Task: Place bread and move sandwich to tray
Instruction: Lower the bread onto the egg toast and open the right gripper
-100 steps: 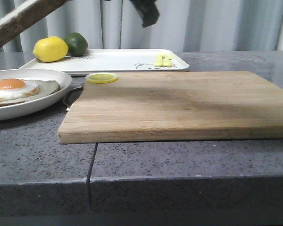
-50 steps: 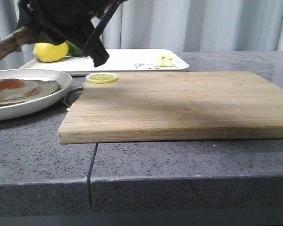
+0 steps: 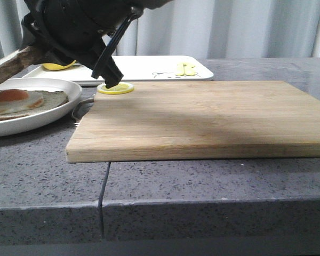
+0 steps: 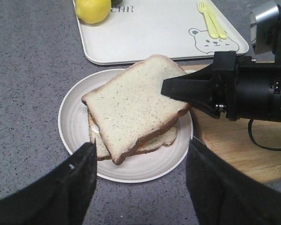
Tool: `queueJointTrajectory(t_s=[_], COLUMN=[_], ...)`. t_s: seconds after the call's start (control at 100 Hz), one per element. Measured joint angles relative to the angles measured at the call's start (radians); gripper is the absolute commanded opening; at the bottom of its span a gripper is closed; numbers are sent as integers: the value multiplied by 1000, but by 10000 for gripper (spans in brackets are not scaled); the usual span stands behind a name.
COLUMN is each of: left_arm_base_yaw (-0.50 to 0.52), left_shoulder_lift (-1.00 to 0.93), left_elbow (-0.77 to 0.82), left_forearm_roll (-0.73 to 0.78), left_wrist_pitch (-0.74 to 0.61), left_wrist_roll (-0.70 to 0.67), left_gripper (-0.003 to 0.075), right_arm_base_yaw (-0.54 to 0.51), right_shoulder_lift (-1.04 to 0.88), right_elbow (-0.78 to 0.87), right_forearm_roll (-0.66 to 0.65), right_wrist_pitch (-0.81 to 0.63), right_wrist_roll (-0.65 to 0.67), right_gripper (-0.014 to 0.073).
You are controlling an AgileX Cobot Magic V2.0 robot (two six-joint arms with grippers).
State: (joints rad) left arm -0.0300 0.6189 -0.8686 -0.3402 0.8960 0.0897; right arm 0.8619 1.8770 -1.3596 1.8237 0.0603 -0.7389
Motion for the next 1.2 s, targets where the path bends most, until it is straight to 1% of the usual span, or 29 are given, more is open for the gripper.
queueJointTrajectory(t_s=[0.11,0.15,0.2,0.4,0.56,0.73,0.8,0.92,0.99,1.08,1.2], left_arm_base_yaw=[0,0,0,0,0,0,0,0,0,0,0], left_shoulder_lift=[0,0,0,0,0,0,0,0,0,0,0], left_elbow=[0,0,0,0,0,0,0,0,0,0,0], left_forearm_roll=[0,0,0,0,0,0,0,0,0,0,0], left_wrist_pitch=[0,0,0,0,0,0,0,0,0,0,0], left_wrist_roll=[0,0,0,0,0,0,0,0,0,0,0], left_gripper=[385,385,385,385,385,385,385,386,385,385,385], right_arm_base_yaw=[0,0,0,0,0,0,0,0,0,0,0], right_shoulder_lift=[0,0,0,0,0,0,0,0,0,0,0], right_elbow=[0,-1,-1,-1,-1,-1,-1,-1,-1,-1,-1], right_forearm_roll=[2,2,2,2,3,3,0,-8,-8,-10,-29], right_wrist_pitch=[0,0,0,-8,-13,-26,-27,-27,-28,-30,-34], right_wrist_roll=[-7,-12,-17,-36,-78,-84,-84,-85,-85,-85,-86], right_gripper=[322,360,386,388,388,393,433,545,587,604,604])
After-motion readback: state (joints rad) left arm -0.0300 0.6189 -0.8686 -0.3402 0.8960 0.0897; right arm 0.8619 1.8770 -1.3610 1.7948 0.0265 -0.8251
